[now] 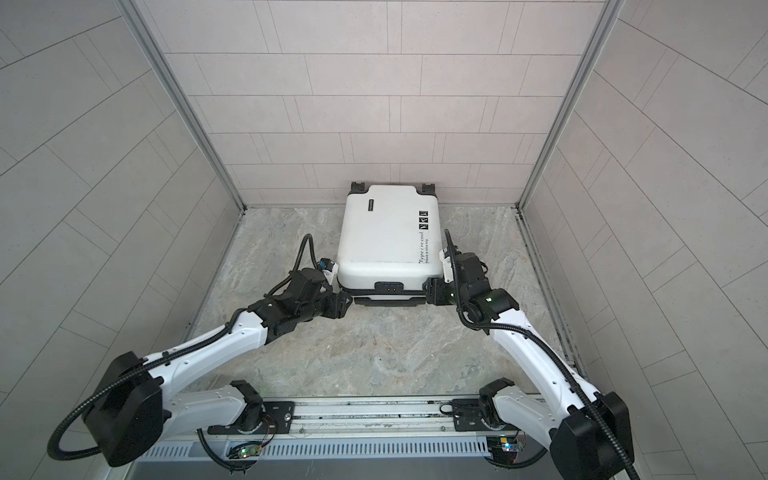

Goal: Pack the luggage

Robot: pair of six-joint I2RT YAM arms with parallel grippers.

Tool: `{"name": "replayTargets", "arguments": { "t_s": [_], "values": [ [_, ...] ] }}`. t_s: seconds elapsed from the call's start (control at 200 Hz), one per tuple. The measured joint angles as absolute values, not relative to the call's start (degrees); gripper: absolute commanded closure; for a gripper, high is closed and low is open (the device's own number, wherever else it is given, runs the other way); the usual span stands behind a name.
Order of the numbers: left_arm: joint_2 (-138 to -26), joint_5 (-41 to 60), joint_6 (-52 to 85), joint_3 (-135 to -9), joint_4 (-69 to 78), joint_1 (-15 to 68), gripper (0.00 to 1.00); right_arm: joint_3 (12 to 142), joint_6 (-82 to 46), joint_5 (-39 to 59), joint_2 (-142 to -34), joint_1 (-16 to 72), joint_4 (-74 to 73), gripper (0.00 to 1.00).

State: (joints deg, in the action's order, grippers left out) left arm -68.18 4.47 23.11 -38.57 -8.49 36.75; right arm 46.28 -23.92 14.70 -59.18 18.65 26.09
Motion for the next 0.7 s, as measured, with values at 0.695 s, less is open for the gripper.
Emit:
{"name": "replayTargets", "arguments": {
  "t_s": [0.695],
  "values": [
    [-62.0,0.9,18.0,-18.2,19.4,36.8,0.45,46.3,-23.0,15.1,-53.2,18.6,29.1,0.3]
  ]
}}
